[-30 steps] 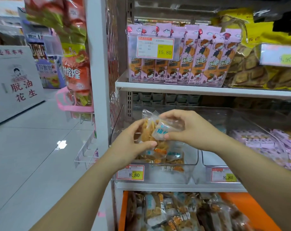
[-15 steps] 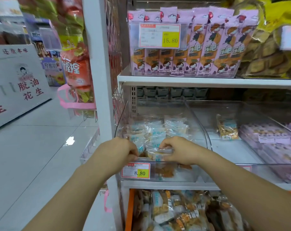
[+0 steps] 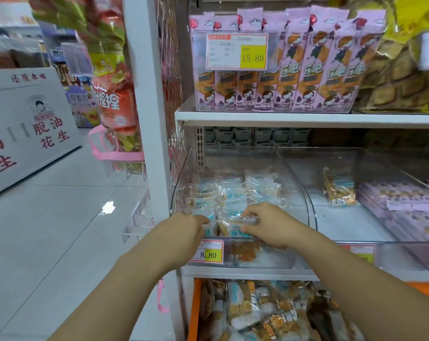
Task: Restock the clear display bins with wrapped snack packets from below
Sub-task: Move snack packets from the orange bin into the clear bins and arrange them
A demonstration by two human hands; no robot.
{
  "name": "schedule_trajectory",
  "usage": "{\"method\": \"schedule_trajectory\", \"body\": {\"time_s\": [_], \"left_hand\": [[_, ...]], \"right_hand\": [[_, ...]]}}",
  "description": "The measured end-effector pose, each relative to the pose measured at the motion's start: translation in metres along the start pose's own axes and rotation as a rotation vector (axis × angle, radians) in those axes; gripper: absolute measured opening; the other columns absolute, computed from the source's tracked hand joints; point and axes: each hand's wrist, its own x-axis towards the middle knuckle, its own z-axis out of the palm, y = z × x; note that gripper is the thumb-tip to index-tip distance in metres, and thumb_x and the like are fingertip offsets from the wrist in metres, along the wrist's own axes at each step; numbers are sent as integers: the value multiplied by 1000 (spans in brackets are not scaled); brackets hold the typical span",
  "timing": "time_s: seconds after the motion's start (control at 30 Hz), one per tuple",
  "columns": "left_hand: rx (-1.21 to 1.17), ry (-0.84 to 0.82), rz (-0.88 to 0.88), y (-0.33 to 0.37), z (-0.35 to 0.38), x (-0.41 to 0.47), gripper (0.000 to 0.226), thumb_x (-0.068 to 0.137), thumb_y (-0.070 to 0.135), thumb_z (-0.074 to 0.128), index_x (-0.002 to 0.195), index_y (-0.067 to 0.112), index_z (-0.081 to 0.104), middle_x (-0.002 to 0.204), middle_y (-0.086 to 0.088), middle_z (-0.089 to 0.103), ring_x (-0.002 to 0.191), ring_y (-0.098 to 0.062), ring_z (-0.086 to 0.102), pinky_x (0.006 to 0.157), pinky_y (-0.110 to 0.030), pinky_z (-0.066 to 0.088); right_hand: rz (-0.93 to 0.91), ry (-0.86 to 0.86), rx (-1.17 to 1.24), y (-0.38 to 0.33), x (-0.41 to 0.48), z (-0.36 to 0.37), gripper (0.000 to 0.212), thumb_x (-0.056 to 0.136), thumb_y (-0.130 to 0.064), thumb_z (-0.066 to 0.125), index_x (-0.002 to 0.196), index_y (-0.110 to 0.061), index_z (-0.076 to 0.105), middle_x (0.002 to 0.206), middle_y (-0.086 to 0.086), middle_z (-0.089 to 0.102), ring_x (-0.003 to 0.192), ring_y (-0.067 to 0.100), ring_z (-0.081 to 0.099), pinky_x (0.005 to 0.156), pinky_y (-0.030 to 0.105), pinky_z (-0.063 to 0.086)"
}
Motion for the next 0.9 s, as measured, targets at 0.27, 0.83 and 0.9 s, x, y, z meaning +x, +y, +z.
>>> {"method": "schedule_trajectory", "body": {"time_s": [0.27,0.83,0.9], "left_hand": [[-65,15,-42,1,-4,1,43,101,10,35,141,25,42,133,-4,58,116,-21,56,97,-33,46],[-723,-24,-160,-6,-18,4,43,97,15,40,139,26,42,117,-14,63,95,-28,64,95,-47,48],[-768,1,-161,-3,-19,6,38,99,18,39,135,24,46,105,-14,67,84,-29,61,86,-39,51]], "right_hand": [[-29,210,-24,5,-7,-2,22,82,-31,72,97,-25,57,106,-4,44,95,14,54,78,22,41],[-215,239,108,-34,-29,-44,11,86,-17,67,78,-24,64,82,-13,63,60,1,63,60,11,48],[-220,192,72,-40,-20,-26,11,87,-17,66,80,-25,63,83,-13,62,68,3,62,68,18,48]]}}
